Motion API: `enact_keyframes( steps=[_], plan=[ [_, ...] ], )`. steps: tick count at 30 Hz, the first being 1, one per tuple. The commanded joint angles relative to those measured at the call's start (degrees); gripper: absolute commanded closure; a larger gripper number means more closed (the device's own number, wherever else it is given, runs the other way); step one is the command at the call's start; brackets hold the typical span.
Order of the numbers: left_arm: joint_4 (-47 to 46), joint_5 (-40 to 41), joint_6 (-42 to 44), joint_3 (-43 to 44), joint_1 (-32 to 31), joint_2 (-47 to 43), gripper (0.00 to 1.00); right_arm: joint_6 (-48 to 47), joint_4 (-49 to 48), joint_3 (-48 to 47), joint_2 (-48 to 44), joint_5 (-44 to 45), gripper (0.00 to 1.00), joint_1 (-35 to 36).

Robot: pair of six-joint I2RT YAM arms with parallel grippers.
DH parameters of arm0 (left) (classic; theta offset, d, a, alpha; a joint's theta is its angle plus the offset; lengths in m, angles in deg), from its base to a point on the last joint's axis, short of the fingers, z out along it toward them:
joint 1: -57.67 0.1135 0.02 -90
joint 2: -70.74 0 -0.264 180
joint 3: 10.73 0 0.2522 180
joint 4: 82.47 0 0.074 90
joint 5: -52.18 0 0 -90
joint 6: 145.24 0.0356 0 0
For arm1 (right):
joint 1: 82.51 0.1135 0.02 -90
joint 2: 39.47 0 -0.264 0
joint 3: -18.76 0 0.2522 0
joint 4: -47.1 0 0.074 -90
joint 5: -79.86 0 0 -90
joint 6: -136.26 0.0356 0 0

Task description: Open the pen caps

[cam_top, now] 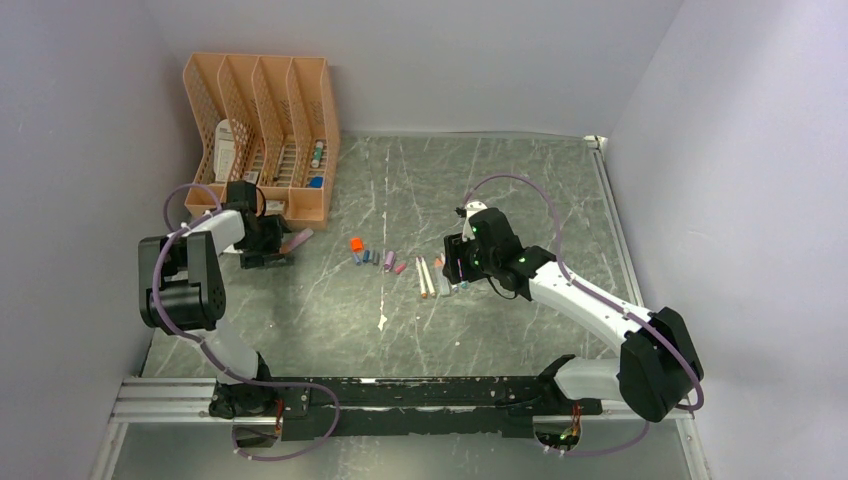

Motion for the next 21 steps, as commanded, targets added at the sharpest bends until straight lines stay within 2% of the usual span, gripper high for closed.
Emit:
enact_keyframes(
  steps=[1,5,11,21],
  plan=[
    [7.2,3.3,-0.8,-0.9,1.5,4.5,0.24,-0.6,-0.7,0.0,-0.5,0.0,0.45,0.2],
    [9.3,4.4,0.9,-0.8,2.3,4.9,0.29,-0.6,-1.0,0.1,-0.3,-0.3,0.45,0.2],
    [12.3,7.4,4.6,-1.1,3.1,4.6,0.40,-0.8,-1.5,0.3,-0.2,-1.0,0.45,0.3],
    [11.4,10.7,12.4,-4.9,2.2,2.4,0.64,-0.7,-2.2,0.2,0.0,-2.2,0.45,0.2]
  ],
)
